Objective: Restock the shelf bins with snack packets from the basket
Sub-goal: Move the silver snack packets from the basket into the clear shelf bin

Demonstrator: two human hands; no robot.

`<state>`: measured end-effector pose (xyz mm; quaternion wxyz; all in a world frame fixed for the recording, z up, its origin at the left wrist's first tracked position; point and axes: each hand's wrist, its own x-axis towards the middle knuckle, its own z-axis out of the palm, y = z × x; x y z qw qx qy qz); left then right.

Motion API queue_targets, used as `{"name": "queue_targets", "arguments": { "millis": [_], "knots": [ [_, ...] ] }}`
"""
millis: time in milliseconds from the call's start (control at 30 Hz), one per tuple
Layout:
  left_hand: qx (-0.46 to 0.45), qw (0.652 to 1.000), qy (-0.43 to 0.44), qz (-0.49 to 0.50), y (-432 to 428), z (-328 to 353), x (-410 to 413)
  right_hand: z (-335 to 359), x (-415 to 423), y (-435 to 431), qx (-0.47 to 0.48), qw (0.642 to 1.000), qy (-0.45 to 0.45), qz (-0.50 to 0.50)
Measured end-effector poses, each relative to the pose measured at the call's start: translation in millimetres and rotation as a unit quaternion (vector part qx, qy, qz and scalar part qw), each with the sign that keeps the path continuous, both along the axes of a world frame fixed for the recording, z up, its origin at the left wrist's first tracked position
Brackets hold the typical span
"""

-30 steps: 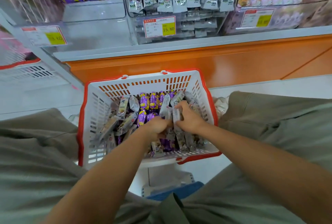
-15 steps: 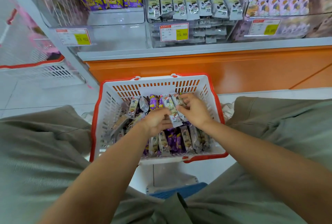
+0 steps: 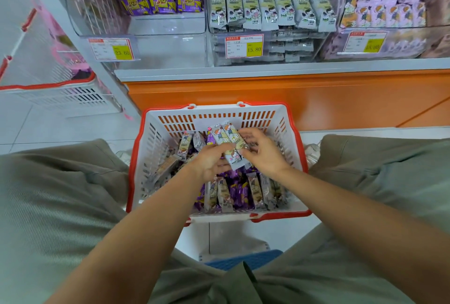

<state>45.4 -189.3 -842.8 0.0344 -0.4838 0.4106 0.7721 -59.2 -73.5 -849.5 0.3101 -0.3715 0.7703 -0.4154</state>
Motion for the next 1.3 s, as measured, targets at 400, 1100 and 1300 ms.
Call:
{"name": "queue_targets", "arguments": {
  "millis": [400, 1100, 1300],
  "knots": [
    [0.006, 0.997, -0.03, 0.077, -6.3, 13.3, -19.6, 5.0, 1.1, -4.0, -0.005, 0.992, 0.124, 0.039],
    [-0.11, 0.99, 0.053, 0.071, -2.9, 95.4, -37.6, 74.0, -13.4, 11.8, -0.065, 0.958, 0.28, -0.007],
    [-0.131, 0.984, 0.094, 0.074, -0.7, 136.5, -43.8, 102.8, -18.4, 15.4, -0.109, 0.939, 0.325, -0.015]
  ]
}}
